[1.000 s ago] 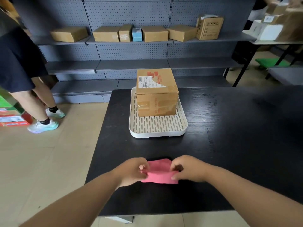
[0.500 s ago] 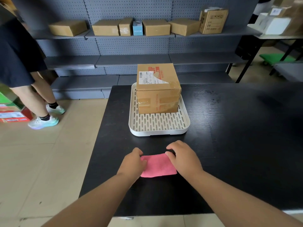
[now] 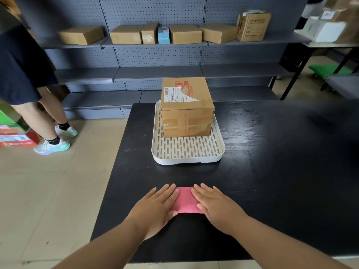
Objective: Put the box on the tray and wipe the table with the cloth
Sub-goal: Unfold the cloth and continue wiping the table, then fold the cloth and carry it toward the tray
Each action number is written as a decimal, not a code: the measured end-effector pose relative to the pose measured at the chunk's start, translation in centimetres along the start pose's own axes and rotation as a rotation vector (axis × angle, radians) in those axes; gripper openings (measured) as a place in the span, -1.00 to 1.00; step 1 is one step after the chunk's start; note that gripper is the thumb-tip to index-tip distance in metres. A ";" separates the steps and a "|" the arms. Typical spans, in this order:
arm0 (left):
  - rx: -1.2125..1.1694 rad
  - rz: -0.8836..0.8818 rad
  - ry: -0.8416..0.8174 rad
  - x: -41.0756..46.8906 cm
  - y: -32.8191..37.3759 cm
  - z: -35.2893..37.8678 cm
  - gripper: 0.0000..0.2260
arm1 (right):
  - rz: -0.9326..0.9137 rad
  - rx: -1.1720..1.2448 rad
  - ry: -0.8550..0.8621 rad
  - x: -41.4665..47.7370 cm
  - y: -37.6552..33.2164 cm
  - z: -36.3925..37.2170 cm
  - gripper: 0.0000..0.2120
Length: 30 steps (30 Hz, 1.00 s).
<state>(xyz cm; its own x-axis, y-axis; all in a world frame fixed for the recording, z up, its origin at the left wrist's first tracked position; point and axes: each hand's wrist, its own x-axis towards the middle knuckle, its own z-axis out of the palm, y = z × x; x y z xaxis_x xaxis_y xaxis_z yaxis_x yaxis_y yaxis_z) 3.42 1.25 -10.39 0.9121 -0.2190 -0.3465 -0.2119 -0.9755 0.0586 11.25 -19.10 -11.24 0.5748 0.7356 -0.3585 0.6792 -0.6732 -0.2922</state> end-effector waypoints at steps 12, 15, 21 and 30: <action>0.072 0.316 0.425 1.1 -2.5 1.8 -0.61 | -0.093 -0.015 0.077 -0.9 1.1 -2.2 -0.52; 0.077 0.289 0.487 1.6 -2.1 1.2 -0.69 | -0.025 0.049 0.097 -0.3 0.8 -2.9 -0.59; 0.062 0.260 0.399 2.4 -2.1 0.7 -0.74 | -0.040 -0.031 0.099 0.4 0.6 -3.4 -0.60; 0.057 0.184 0.493 3.0 -2.7 -3.6 -0.74 | -0.031 0.029 0.228 1.0 1.1 -7.3 -0.68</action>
<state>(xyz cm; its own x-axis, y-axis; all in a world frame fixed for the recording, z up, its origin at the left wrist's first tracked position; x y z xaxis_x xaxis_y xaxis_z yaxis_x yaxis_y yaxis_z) 7.94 3.12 -8.18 0.9119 -0.3832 0.1472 -0.3903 -0.9204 0.0217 15.91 -18.54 -5.43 0.6444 0.7516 -0.1406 0.6866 -0.6497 -0.3263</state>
